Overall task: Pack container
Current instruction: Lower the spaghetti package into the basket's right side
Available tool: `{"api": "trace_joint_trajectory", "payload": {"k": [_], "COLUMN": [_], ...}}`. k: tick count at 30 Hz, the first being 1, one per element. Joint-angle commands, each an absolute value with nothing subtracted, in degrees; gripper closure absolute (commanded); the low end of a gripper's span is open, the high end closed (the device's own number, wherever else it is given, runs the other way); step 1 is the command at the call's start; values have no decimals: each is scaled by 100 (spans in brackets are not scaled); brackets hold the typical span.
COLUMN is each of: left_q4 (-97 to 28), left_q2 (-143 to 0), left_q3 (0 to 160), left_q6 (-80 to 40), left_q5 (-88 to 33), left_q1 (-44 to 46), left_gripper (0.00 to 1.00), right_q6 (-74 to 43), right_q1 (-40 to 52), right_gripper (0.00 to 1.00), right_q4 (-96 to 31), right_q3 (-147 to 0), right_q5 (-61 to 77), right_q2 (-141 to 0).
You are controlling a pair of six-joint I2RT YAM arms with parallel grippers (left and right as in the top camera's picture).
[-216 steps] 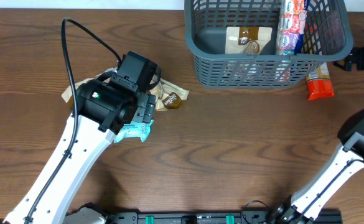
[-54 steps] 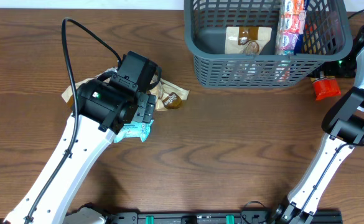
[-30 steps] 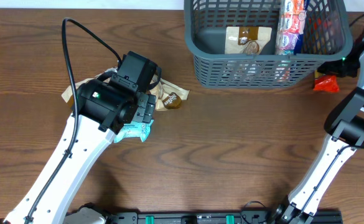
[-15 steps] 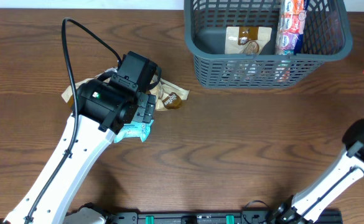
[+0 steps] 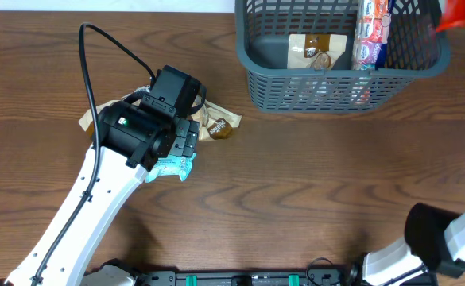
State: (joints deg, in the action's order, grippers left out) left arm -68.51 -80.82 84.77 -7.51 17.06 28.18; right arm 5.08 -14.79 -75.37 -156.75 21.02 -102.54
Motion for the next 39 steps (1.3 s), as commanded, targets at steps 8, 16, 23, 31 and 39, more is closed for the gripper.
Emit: {"api": "trace_joint_trajectory", "payload": {"k": [8, 16, 23, 31, 39], "left_q4": [-6855, -6855, -7054, -7091, -7089], "left_q2": [-8125, -8125, -8125, -8125, -8123], "left_q3": [8455, 8455, 8455, 8455, 8455], "left_q6": [-816, -816, -816, -819, -816], "left_q5": [1721, 1721, 1721, 1721, 1721], "left_q1": [2792, 2792, 2792, 2792, 2792], "left_gripper": [1, 1, 1, 1, 1], "right_q6": [475, 432, 298, 141, 108], "right_q1": [-1090, -921, -624, -613, -672], "right_gripper": [99, 98, 99, 98, 98], "right_q4": [-7629, -7424, -7345, -7303, -7349], "right_q3": [-14936, -14730, -14730, -14730, -14730], "right_q5": [915, 827, 266, -222, -342], "right_q2": [-11065, -11671, -12276, -12864, -13045]}}
